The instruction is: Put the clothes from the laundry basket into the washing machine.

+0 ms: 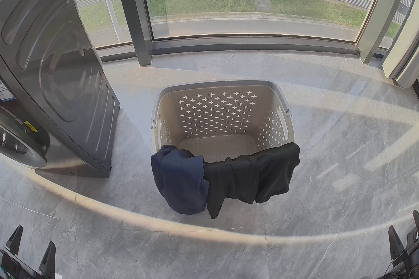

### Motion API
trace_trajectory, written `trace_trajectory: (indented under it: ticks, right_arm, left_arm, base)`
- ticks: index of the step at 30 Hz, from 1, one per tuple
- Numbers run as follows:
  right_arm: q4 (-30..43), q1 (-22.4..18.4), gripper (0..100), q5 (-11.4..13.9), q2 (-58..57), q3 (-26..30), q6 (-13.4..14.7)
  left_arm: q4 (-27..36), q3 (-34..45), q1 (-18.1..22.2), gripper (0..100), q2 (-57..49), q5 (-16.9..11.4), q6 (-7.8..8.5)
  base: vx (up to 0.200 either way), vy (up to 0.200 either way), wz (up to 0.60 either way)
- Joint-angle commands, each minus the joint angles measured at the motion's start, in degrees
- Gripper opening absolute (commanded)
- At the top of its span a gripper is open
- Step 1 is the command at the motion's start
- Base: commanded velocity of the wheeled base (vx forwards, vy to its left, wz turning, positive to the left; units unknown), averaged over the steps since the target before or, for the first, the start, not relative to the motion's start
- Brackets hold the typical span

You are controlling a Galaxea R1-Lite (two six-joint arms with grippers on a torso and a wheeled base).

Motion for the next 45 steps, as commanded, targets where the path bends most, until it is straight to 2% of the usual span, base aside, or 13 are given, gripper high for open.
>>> trace_trajectory:
  ticks: [1, 16, 23, 29, 35, 45]
  right_arm:
    - [0.0, -0.01, 100, 0.05, -1.04, 0.92, -0.01]
    - [0.0, -0.01, 100, 0.05, -1.04, 0.92, -0.01]
    - [0.0, -0.01, 100, 0.05, -1.04, 0.92, -0.01]
    - [0.0, -0.01, 100, 0.05, -1.04, 0.92, -0.01]
    - [0.0, -0.01, 100, 0.05, -1.04, 0.92, -0.01]
    - [0.0, -0.01, 100, 0.05, -1.04, 0.92, -0.01]
  left_arm:
    - [0.0, 1.01, -0.02, 100, -0.75, 0.04, -0.02]
    - [0.0, 1.01, -0.02, 100, -0.75, 0.13, -0.11]
    - [-0.09, 0.92, -0.02, 100, -0.75, 0.22, -0.2]
    - [0.0, 1.01, -0.02, 100, -0.75, 0.22, -0.29]
    - [0.0, 1.01, -0.02, 100, -0.75, 0.22, -0.2]
    - [0.0, 1.01, -0.02, 100, -0.75, 0.22, -0.29]
  base:
    - [0.2, 0.0, 0.0]
    - [0.2, 0.0, 0.0]
    - [0.0, 0.0, 0.0]
    - [0.0, -0.2, 0.0]
    - [0.0, 0.0, 0.0]
    - [0.16, 0.0, 0.0]
